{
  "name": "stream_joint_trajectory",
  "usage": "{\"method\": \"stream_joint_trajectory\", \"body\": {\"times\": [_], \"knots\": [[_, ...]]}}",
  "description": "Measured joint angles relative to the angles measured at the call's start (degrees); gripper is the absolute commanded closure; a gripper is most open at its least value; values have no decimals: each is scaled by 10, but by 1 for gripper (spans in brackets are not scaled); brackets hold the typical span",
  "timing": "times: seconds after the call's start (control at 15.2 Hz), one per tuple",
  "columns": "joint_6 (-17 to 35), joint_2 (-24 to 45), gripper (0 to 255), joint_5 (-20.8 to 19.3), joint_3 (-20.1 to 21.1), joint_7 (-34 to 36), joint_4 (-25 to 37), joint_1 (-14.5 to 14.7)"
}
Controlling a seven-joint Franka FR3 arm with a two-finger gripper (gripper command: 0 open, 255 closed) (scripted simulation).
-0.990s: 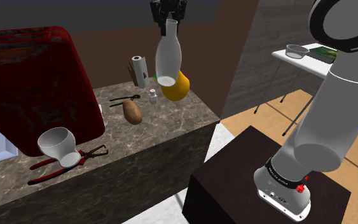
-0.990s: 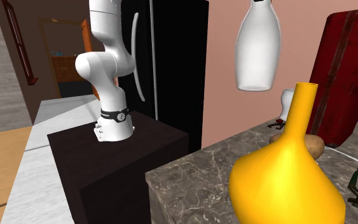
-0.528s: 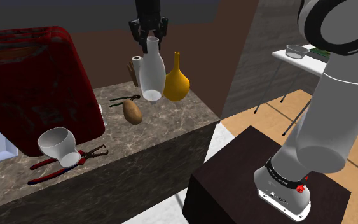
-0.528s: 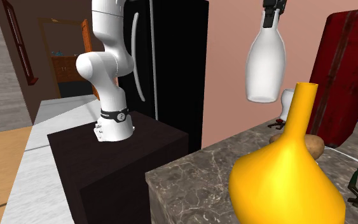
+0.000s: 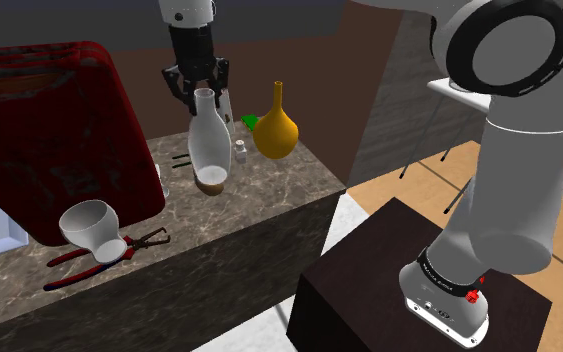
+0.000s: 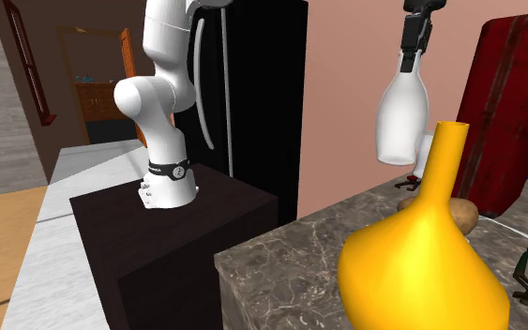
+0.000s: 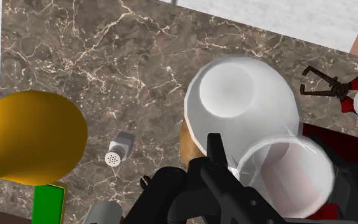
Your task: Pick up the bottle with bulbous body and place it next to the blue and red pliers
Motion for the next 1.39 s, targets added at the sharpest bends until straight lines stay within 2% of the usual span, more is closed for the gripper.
{"method": "stream_joint_trajectory", "body": {"times": [0.53,0.66,1.39], "knots": [[13,118,255,-28,14,74,102,70],[22,128,255,-30,14,78,103,75],[114,119,255,-30,14,85,3,69]]}}
